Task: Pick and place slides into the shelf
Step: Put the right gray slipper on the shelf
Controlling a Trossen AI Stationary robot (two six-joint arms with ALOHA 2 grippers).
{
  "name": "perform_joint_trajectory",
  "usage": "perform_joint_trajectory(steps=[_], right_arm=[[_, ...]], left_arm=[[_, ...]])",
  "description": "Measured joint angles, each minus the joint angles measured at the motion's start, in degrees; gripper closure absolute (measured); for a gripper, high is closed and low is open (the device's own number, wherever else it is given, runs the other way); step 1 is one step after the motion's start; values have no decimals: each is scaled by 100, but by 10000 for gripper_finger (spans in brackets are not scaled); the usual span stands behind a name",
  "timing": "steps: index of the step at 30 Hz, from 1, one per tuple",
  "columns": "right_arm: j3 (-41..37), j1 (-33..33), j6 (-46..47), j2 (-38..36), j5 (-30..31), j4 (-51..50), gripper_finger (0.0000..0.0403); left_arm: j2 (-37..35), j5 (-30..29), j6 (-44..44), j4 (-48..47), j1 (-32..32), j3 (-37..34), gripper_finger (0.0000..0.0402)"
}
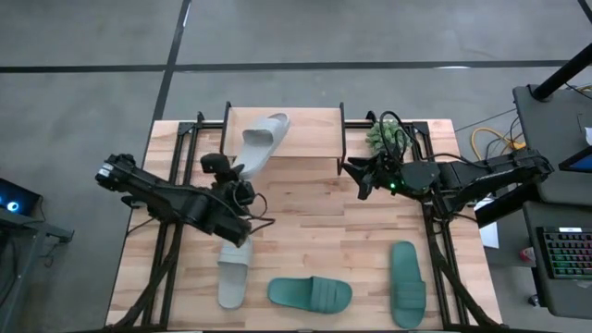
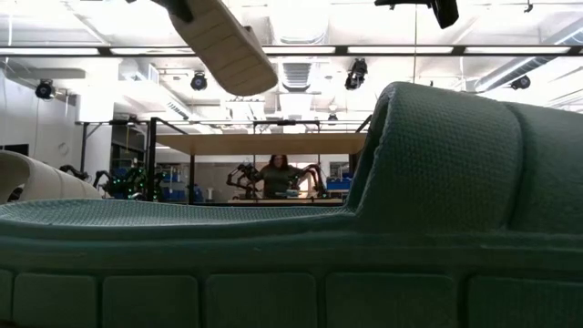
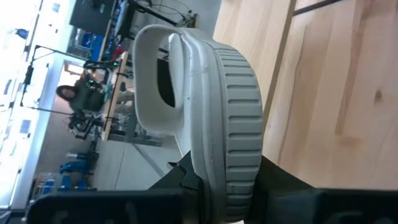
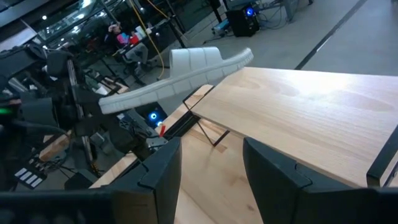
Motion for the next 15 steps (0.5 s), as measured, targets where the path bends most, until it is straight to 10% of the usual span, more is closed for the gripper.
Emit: perform_joint_trajectory(steps=[15], right_arm=[[2,0,2,0,-16,-7,241]], left_arm=[[277,-195,-306,3,128,-437,366]])
